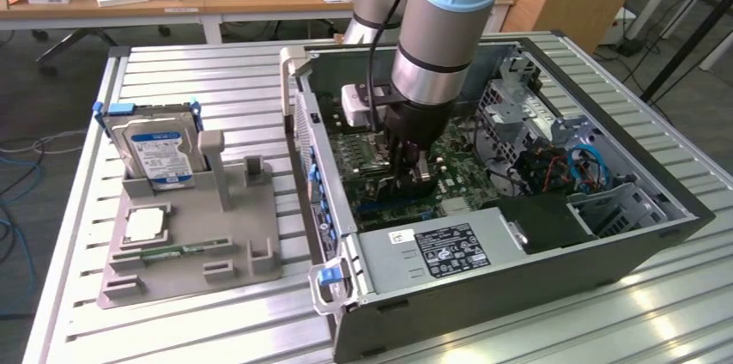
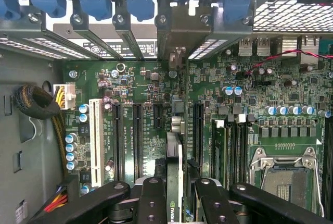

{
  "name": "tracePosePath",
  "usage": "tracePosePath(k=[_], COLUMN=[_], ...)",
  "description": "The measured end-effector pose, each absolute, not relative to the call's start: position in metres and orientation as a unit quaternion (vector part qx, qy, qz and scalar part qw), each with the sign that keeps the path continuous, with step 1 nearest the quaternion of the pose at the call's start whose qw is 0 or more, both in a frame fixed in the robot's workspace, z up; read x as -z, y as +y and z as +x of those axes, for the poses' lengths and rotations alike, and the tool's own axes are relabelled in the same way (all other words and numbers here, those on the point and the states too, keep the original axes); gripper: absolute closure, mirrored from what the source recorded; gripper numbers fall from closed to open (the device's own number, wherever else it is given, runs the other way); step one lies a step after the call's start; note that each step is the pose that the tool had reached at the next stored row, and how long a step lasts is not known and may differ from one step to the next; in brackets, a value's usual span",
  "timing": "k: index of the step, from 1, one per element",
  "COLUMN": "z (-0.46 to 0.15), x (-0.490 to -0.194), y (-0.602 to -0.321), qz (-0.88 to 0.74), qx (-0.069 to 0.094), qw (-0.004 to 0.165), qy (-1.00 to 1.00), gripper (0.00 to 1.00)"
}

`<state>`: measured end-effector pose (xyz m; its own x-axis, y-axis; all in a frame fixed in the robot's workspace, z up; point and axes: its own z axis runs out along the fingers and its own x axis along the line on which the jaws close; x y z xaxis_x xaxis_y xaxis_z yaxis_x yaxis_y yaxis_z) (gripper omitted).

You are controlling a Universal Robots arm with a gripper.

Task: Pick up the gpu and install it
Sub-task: 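Insert the gpu into the slot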

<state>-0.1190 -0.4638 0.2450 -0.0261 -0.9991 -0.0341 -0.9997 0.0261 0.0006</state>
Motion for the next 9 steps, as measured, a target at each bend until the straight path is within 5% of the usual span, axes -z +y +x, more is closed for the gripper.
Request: tracePosePath(k=[9], z=[-0.119], x=[-0.2448], y=[-0.4638], qz=[-0.698], qx=[-0.012], qw=[0.012], qy=[0.716], gripper=[0.73])
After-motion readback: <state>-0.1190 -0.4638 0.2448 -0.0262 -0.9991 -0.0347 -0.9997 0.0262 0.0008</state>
